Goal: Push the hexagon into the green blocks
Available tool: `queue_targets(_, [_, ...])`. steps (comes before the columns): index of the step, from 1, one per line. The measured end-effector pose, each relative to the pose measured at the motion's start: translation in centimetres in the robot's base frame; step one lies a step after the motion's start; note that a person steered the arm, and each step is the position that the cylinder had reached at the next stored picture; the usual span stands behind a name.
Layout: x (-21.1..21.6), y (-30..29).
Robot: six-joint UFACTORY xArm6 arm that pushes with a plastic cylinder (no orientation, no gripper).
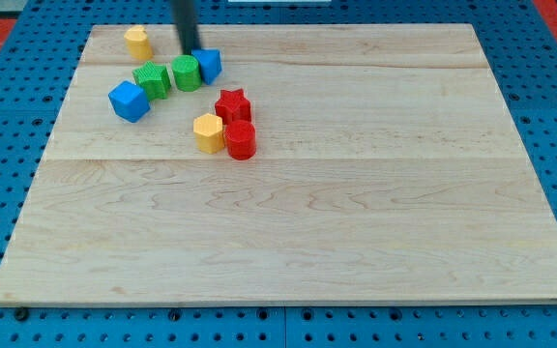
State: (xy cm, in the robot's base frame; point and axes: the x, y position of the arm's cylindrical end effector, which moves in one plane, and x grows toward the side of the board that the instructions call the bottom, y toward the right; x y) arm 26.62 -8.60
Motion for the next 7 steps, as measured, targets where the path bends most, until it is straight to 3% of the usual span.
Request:
queue_targets(1, [1.4, 8.7])
queue_targets(3, [15.8, 14.9])
queue_targets(4, [19.1, 9.4])
queue_targets(5, [19.8, 3.5])
queue_targets(7, [15.8, -1.4])
